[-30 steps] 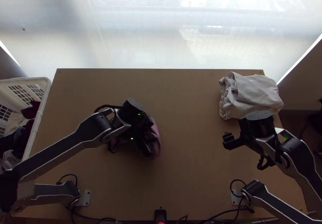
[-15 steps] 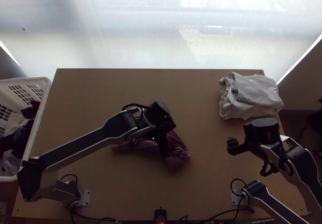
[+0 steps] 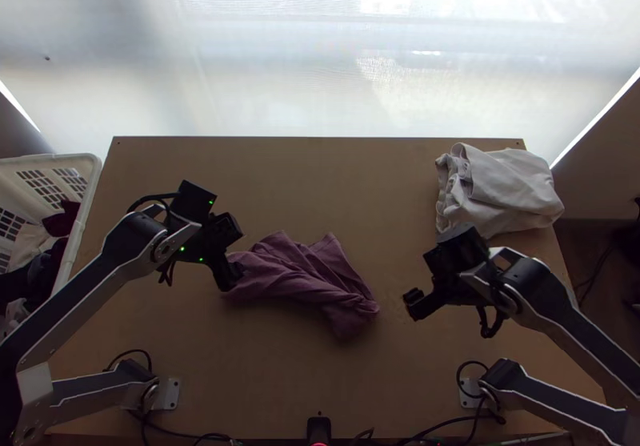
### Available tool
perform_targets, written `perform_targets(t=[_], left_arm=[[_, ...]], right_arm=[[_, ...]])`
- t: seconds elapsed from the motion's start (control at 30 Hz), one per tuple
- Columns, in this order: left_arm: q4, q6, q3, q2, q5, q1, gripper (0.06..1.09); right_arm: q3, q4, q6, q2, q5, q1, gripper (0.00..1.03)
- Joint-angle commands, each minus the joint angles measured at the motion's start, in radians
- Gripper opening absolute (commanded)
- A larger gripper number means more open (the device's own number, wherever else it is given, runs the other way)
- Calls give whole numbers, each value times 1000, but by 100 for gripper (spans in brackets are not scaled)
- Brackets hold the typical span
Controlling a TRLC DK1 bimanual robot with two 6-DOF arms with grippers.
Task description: Fold the t-shirt
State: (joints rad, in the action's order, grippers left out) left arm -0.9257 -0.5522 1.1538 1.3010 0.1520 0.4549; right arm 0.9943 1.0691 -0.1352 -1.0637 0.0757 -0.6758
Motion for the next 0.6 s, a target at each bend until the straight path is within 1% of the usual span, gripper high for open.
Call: perform_targets(t=[0.0, 0.1, 0.33, 0.4, 0.47, 0.57], left_arm=[[105, -71, -236, -65, -40, -119, 103], [146, -68, -269, -46, -49, -145, 103], [237, -60, -286, -9, -57, -159, 103], [246, -60, -287, 0, -57, -159, 103], [249, -48, -281, -2, -57, -156, 100], [252, -28, -273, 1, -55, -148, 100]], right_arm=[[53, -12, 0, -226, 75, -156, 98], [104, -21, 3, -305, 85, -182, 98], [201, -67, -12, -444, 131, -189, 98], [208, -67, -14, -466, 154, -196, 96], [201, -66, -14, -469, 180, -205, 96], [172, -66, -14, -467, 188, -208, 96]])
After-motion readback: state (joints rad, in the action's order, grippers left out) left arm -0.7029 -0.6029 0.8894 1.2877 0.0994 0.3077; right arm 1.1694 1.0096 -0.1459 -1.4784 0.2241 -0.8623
